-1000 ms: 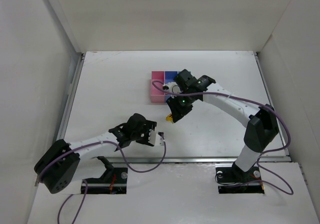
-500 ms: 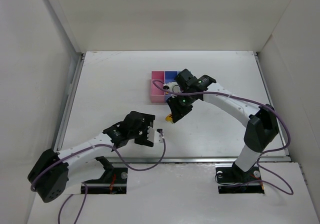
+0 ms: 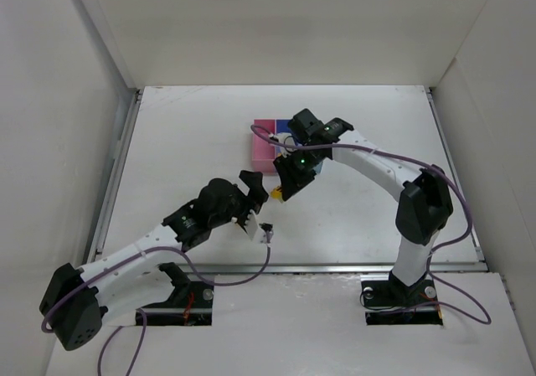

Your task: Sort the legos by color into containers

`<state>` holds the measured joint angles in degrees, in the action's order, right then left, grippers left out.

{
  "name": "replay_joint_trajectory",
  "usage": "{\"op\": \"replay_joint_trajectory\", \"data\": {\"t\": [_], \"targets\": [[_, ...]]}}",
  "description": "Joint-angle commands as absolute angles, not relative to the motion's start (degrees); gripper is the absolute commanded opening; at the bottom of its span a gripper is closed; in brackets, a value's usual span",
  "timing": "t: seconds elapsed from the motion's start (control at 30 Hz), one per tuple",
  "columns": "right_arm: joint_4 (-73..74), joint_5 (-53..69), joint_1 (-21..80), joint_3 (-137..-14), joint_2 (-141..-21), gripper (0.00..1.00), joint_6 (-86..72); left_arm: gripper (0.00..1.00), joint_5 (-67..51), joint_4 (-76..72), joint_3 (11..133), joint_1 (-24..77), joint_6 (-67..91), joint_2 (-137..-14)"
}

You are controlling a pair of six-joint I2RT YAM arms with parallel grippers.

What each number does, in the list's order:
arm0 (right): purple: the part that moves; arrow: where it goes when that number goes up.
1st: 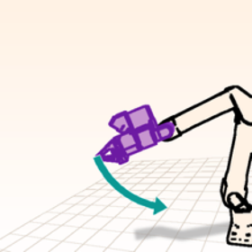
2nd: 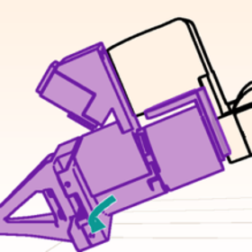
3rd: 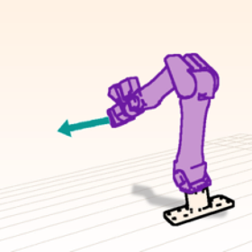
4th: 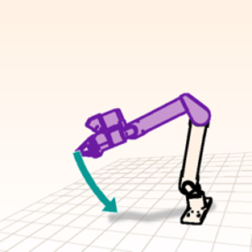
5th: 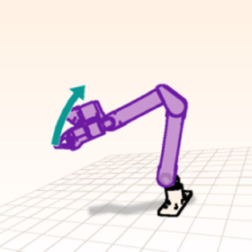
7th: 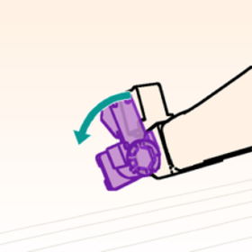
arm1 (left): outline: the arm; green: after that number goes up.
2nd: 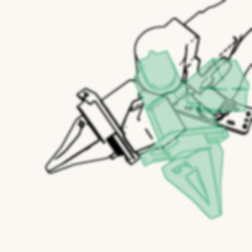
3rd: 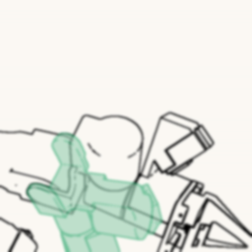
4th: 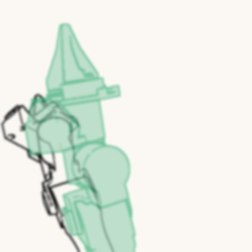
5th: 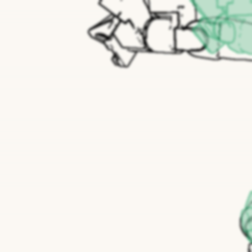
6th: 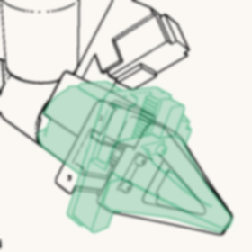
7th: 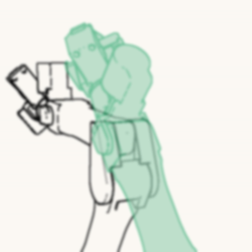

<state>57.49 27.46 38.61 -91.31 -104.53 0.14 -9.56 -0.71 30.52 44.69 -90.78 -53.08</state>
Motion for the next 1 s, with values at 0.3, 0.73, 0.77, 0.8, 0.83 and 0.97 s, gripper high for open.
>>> {"op": "replay_joint_trajectory", "data": {"t": [0.3,0.73,0.77,0.8,0.83,0.97], "targets": [[56.34,32.08,38.58,-95.19,-104.24,0.0,-4.21,0.75,-12.83,-8.44,32.43,47.37,-101.95,-55.02],[53.26,32.61,39.73,-98.17,-105.29,0.0,-7.12,0.51,-14.68,-7.29,31.82,48.52,-107.22,-53.88],[53.26,32.61,39.73,-98.17,-105.29,0.0,-7.12,0.49,-14.68,-7.29,31.82,48.52,-107.23,-53.88],[53.26,32.61,39.73,-98.17,-105.29,0.0,-7.12,0.42,-14.07,-7.29,31.82,48.52,-107.23,-53.88],[53.26,32.61,39.73,-98.17,-105.29,0.0,-7.12,0.38,-14.06,-7.29,31.82,48.52,-107.23,-53.88],[52.73,33.13,40.25,-98.17,-105.29,0.0,-7.12,0.32,-14.77,-7.29,31.29,48.52,-108.63,-53.88]]}}
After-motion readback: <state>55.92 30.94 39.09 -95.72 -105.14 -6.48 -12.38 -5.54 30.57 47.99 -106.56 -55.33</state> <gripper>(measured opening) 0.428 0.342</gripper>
